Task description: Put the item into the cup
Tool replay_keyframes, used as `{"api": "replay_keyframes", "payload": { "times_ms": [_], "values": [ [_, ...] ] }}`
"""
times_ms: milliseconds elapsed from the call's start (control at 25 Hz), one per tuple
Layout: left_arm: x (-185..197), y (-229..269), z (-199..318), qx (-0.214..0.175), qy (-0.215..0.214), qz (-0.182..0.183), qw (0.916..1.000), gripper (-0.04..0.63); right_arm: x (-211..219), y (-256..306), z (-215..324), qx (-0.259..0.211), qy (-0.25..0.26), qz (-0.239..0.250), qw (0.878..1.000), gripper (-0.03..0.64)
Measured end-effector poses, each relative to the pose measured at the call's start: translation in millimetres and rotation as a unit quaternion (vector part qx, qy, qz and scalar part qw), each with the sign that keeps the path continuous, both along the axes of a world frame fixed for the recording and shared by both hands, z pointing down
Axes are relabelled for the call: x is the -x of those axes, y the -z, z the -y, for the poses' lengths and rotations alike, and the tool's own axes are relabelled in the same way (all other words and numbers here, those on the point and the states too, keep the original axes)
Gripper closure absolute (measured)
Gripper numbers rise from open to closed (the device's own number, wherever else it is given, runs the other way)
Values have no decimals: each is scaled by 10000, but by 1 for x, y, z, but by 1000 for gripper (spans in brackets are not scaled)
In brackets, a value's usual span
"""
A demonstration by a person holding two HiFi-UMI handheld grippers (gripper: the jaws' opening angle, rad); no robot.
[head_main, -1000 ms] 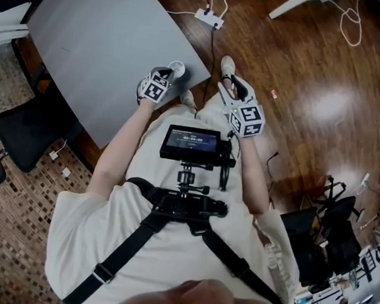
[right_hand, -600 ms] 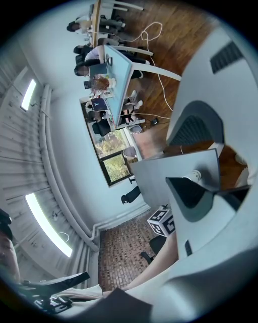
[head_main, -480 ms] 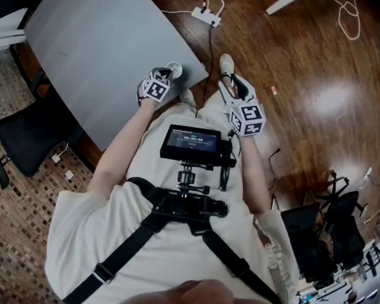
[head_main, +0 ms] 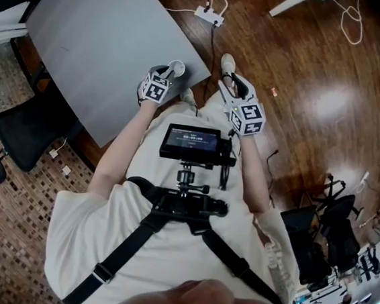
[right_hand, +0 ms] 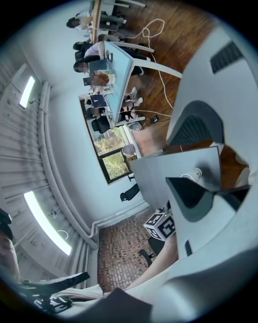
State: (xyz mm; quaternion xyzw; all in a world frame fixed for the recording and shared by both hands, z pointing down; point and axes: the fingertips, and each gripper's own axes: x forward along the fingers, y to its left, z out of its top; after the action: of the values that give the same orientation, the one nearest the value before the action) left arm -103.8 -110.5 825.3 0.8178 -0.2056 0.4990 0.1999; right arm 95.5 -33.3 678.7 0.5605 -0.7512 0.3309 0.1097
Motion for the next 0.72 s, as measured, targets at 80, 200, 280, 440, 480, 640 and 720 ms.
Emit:
{"api": "replay_keyframes", "payload": {
  "times_ms": [80, 200, 280, 440, 480, 640, 720],
  "values": [
    [-1, 9, 1, 27, 179, -214, 9996, 504, 0, 1, 2, -10, 62, -2, 10000, 407],
    [-3, 21, 2, 72, 462, -444, 9979, 505, -4, 2, 5, -63, 148, -4, 9999, 407],
    [-2, 31, 6, 4, 719, -629, 9954, 505, -5, 1, 9, -113, 234, -4, 9997, 407],
    [26, 85, 22, -488, 1364, -1382, 9797, 505, 26, 12, 17, -243, 458, -53, 9986, 407],
    [37, 101, 25, -597, 1491, -1598, 9740, 505, 38, 17, 20, -298, 528, -89, 9981, 407],
    [76, 138, 23, -681, 1902, -2296, 9521, 505, 70, 31, 26, -450, 773, -297, 9955, 407],
    [94, 146, 18, -665, 2059, -2504, 9436, 505, 81, 33, 26, -505, 802, -394, 9947, 407]
  ]
}}
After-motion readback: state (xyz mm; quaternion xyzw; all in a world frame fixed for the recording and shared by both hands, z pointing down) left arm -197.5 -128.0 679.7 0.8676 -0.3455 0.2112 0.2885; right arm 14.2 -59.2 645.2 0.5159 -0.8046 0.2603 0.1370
